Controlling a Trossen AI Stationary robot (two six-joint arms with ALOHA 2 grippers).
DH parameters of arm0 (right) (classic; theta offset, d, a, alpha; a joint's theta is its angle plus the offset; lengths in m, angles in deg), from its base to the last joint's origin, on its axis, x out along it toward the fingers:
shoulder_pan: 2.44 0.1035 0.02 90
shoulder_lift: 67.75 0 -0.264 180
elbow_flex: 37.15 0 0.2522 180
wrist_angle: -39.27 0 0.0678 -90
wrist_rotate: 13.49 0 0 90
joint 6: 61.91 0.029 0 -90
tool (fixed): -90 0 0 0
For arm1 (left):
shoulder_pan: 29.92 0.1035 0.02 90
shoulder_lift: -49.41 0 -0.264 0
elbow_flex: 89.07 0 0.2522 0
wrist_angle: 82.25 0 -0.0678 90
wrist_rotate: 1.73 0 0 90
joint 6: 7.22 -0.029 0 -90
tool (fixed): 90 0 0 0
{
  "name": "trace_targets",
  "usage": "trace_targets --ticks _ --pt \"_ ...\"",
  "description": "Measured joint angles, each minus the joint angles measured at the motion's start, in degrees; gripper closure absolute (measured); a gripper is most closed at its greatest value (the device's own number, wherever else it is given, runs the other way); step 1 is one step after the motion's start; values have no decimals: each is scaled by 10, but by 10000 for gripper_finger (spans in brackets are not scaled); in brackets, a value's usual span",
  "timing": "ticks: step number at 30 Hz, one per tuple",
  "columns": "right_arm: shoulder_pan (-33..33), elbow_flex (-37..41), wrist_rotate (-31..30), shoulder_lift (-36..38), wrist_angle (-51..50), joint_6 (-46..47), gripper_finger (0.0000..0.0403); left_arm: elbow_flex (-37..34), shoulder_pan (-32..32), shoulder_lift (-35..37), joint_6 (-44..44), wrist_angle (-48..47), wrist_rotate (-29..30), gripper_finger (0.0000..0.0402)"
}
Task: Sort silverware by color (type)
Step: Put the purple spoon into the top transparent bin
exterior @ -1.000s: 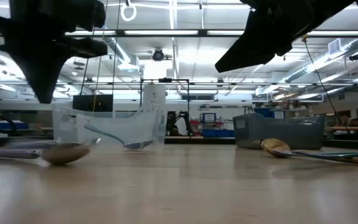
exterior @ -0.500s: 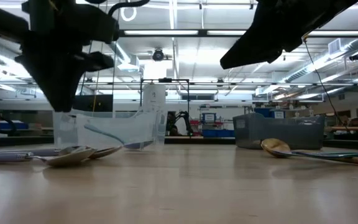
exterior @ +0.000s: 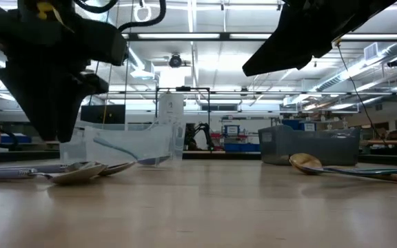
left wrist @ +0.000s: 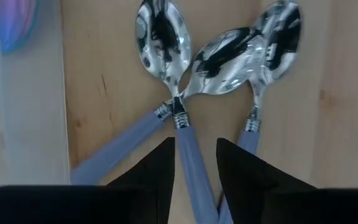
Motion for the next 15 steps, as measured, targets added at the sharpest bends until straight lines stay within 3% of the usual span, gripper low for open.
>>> trace_targets --ticks 7,15 --pt "-4 0 0 0 3 -20 308 0 -7 -38 87 3 19 229" --pt "-19 0 3 0 9 -50 308 0 -7 -46 116 5 12 187"
